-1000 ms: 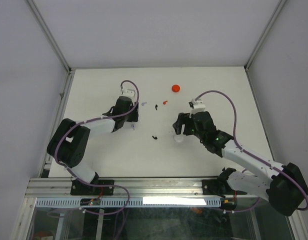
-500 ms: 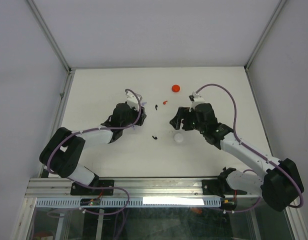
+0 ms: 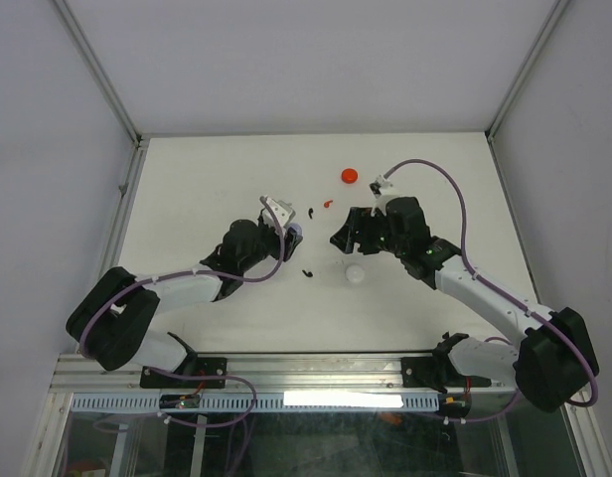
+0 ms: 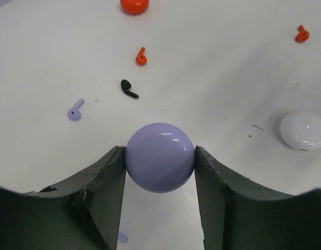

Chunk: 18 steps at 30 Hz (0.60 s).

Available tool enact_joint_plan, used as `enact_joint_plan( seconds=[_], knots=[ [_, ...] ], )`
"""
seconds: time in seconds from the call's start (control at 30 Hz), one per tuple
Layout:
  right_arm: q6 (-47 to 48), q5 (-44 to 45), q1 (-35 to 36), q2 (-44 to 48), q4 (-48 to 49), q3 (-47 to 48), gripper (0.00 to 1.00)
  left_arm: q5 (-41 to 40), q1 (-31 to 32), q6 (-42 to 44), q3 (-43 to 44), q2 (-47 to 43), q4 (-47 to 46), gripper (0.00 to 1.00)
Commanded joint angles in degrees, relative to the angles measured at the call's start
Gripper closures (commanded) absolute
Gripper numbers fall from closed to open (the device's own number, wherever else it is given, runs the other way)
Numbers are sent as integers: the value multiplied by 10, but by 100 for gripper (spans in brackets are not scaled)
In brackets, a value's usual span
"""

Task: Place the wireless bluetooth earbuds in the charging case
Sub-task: Pick up the charging case at the center of the board.

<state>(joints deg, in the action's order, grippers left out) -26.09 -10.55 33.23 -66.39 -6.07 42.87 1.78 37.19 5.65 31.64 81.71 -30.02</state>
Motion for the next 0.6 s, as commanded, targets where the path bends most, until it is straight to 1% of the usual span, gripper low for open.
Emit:
enact_joint_plan(
  seconds=[0.0,0.2,0.27,0.47,0.57],
  knots=[
    [7,-31,-2,9,23,26,27,41,6,30,-23,-31,-100,60],
    [15,-64,-2,9,29,24,28,84,8,52,-48,-41,-140,60],
    [17,-63,-1,12,29,23,28,93,9,58,-57,-47,-154,60],
    [17,-31,-2,9,33,20,28,81,9,42,-78,-52,-198,60],
    [12,-42,-1,-3,48,23,28,87,10,38,-84,-41,-227,59]
  ],
)
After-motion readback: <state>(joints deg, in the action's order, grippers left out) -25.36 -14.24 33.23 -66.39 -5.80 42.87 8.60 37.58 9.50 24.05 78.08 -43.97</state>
